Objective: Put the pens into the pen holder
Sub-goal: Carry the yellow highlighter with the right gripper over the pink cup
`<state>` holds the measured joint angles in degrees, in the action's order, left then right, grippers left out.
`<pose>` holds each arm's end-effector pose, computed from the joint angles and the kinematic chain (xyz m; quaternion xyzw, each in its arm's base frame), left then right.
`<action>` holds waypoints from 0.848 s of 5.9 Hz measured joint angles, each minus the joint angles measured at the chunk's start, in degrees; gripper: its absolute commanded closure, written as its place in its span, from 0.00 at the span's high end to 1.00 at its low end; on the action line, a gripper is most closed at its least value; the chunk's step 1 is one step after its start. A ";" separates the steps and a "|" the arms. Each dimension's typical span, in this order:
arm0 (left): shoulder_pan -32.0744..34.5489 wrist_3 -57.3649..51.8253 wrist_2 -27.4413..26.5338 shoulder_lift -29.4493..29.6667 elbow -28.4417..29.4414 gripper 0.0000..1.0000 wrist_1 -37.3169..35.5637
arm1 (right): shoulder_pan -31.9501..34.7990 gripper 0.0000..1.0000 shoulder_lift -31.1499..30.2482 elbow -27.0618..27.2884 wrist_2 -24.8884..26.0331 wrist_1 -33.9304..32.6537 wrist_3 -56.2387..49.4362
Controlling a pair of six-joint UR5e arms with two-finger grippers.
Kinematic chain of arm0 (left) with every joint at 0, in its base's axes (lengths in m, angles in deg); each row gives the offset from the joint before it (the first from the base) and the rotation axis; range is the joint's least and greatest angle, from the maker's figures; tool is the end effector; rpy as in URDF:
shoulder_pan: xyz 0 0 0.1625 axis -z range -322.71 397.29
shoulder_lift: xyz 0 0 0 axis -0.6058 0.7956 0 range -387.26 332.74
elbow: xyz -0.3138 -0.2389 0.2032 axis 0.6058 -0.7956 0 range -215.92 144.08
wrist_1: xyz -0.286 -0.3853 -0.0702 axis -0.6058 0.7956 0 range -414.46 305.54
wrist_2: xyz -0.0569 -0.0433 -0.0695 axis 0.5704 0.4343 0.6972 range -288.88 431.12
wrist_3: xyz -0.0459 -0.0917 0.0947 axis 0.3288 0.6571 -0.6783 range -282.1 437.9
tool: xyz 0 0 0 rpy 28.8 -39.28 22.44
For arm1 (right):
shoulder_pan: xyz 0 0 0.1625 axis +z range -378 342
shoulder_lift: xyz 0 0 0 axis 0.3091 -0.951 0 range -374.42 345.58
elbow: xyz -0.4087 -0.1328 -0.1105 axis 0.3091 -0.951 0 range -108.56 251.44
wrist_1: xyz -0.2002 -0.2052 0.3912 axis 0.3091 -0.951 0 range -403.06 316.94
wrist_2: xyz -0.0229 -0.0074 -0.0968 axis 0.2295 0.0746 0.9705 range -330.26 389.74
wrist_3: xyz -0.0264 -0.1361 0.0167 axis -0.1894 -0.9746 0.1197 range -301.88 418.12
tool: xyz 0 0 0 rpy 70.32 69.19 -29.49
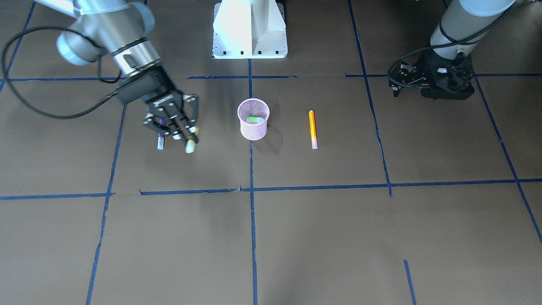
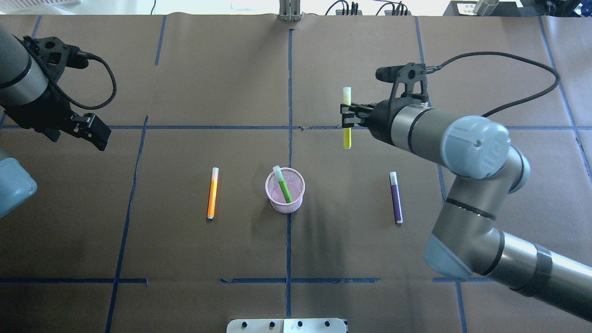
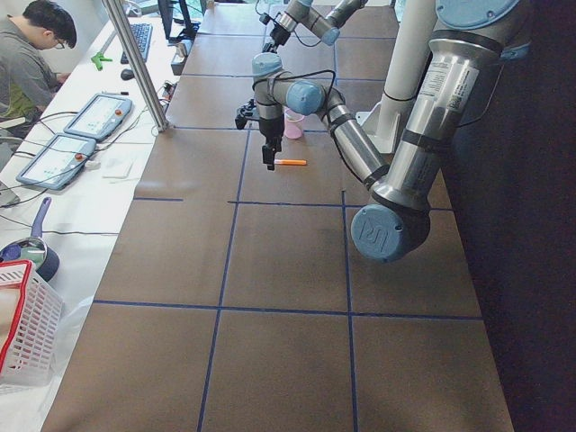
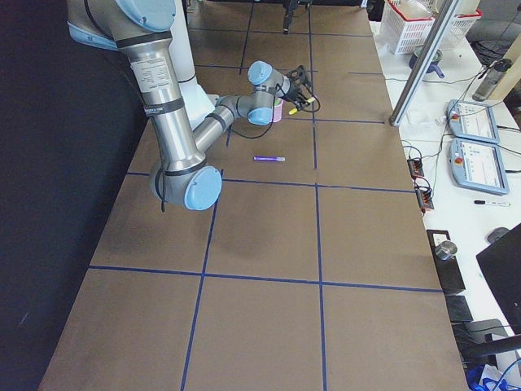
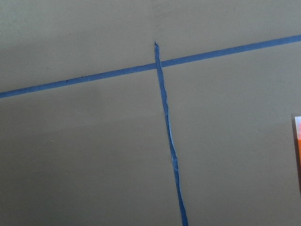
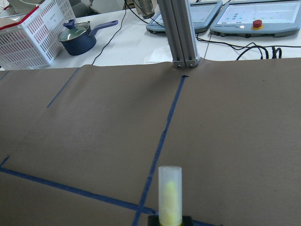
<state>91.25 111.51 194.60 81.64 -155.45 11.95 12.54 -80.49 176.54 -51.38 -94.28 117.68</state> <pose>0.3031 -0.5122 0.2972 0.0084 0.3485 0.0818 0.9337 -0.5226 -0.4881 0.2061 0.3697 -0.5089 0.0493 0.7758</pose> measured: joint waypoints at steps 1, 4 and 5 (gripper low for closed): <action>-0.04 0.68 0.46 0.34 0.77 1.00 0.77 | -4.02 0.00 2.43 0.25 5.45 -3.22 -0.15; -0.08 1.72 0.62 0.38 4.29 1.00 5.30 | -14.48 0.00 4.78 -0.22 20.95 -5.25 -3.13; -0.09 1.76 0.63 0.35 4.76 1.00 5.98 | -16.42 0.00 5.71 -0.66 23.52 -6.11 -3.33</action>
<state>91.17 113.26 195.22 81.99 -150.69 17.93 -3.88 -74.78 175.87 -27.86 -100.38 114.34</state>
